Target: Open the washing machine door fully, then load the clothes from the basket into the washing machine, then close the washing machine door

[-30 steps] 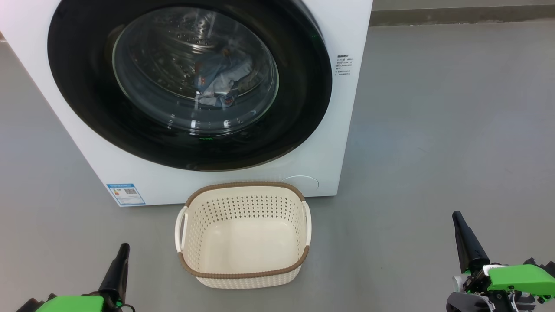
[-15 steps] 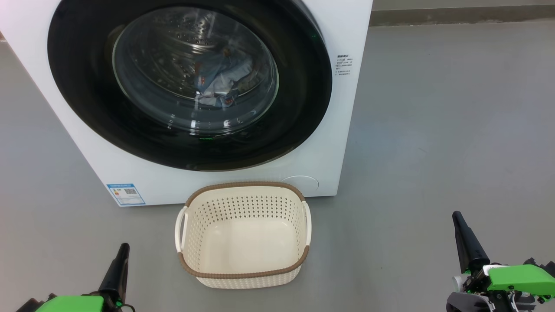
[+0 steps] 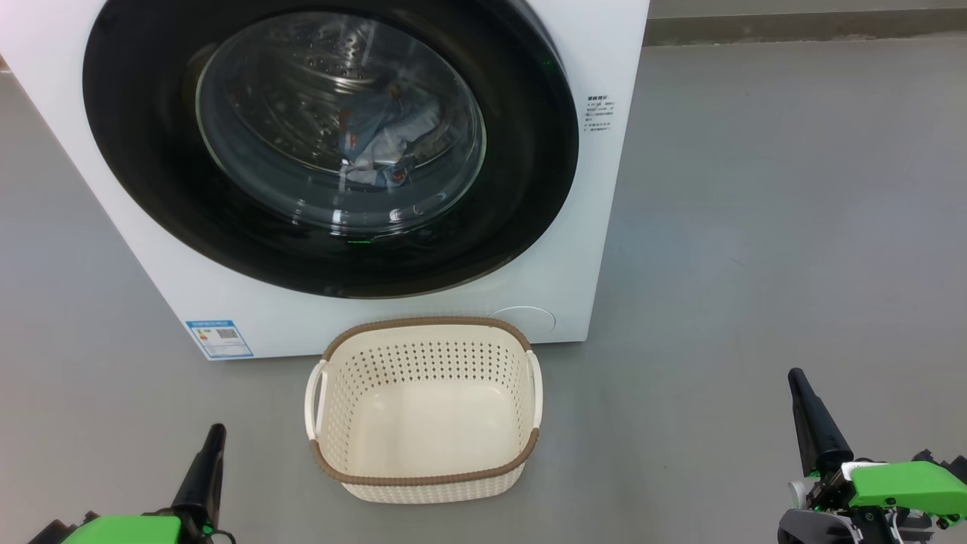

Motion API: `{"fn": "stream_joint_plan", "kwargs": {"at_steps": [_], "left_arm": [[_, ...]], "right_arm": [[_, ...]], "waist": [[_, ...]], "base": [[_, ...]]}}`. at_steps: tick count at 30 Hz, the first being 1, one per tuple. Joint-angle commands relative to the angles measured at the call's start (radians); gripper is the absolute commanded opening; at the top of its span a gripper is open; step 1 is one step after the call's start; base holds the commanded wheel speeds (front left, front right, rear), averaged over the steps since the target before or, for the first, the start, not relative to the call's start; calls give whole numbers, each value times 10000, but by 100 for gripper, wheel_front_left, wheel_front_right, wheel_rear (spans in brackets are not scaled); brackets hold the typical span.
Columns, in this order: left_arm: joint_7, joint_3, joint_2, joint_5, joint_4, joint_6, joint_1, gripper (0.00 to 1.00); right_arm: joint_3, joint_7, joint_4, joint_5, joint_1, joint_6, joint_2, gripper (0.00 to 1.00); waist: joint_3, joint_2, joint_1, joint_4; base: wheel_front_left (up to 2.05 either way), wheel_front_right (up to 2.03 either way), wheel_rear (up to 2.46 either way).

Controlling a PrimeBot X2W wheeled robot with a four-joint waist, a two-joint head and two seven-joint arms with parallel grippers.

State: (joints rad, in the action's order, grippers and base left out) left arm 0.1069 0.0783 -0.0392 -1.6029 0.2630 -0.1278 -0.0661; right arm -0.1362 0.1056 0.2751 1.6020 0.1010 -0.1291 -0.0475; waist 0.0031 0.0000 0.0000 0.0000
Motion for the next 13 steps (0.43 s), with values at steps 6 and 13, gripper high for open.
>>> {"fn": "stream_joint_plan", "kwargs": {"at_steps": [6,13], "left_arm": [[60,351,-120,-59,-181,-29,-418,0],[62,353,-119,-58,-181,-29,-418,0]], "right_arm": [[220,80,-303,63,70,-16,-28,0],[221,79,-303,63,70,-16,-28,0]], "waist": [[0,0,0,0],[0,0,0,0]], "base": [[0,0,0],[0,0,0]]}}
